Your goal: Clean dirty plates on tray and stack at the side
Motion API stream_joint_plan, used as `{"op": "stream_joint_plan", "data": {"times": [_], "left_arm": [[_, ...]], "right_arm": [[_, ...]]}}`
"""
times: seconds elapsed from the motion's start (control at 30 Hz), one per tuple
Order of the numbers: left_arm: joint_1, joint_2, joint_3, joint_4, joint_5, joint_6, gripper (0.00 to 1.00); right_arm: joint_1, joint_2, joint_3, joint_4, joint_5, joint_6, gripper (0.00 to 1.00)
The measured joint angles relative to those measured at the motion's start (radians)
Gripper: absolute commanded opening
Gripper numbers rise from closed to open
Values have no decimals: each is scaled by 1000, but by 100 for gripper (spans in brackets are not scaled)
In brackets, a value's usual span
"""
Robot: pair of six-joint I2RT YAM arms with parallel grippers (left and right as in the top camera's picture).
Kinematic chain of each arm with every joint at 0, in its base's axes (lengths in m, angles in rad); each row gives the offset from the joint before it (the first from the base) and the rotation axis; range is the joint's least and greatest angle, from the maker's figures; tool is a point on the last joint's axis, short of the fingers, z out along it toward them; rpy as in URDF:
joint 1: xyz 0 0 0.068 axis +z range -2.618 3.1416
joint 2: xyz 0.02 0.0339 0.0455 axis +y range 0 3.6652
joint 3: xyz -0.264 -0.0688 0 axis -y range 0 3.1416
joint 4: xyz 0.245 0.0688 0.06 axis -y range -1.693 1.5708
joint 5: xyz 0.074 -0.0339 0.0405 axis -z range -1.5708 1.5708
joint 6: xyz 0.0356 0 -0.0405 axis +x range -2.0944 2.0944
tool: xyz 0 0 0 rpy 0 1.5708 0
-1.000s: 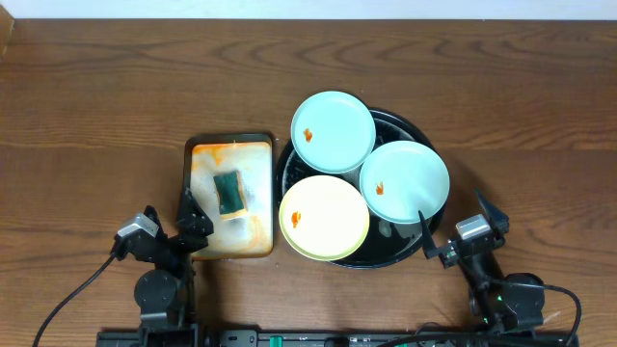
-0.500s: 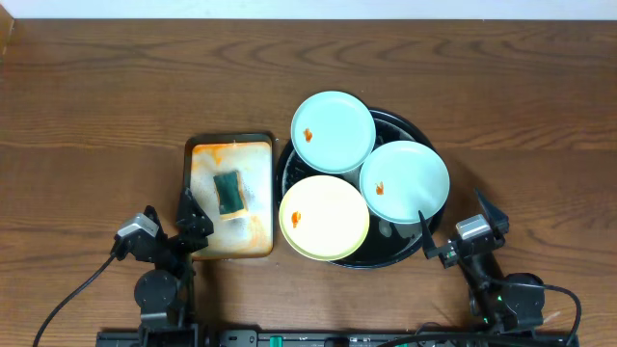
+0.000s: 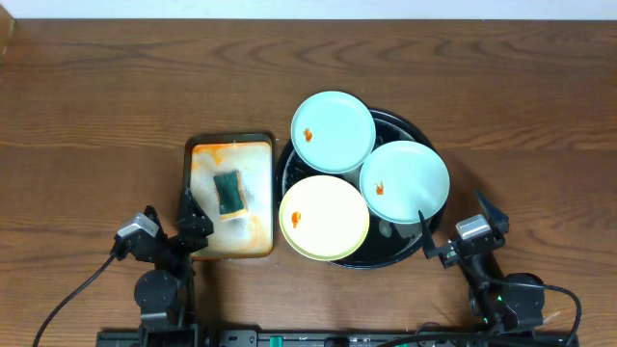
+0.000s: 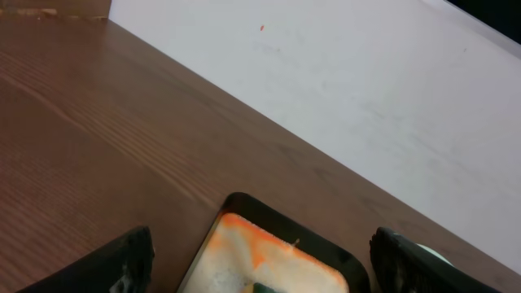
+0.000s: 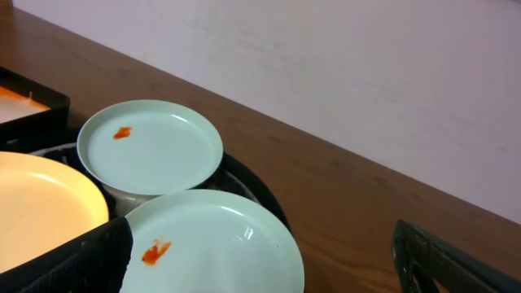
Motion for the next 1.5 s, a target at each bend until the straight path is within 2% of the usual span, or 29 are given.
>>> {"op": "stream_joint_plan", "data": {"times": [0.9,1.03,1.17,1.33,1.5], "left_arm": [[0,0,2,-3,16,-1,86],[0,0,2,15,41,-1,86],[0,0,4,42,132,0,86],[0,77,114,-23,201,10,86],[0,302,410,-264,241,38,86]], "right_arm": [[0,0,0,3,-24,-5,99],[0,1,0,57,-40,105,99],[0,3,12,59,-47,240,99],[0,78,150,-9,-50,307,99],[0,296,432,-174,-52,332,99]]}}
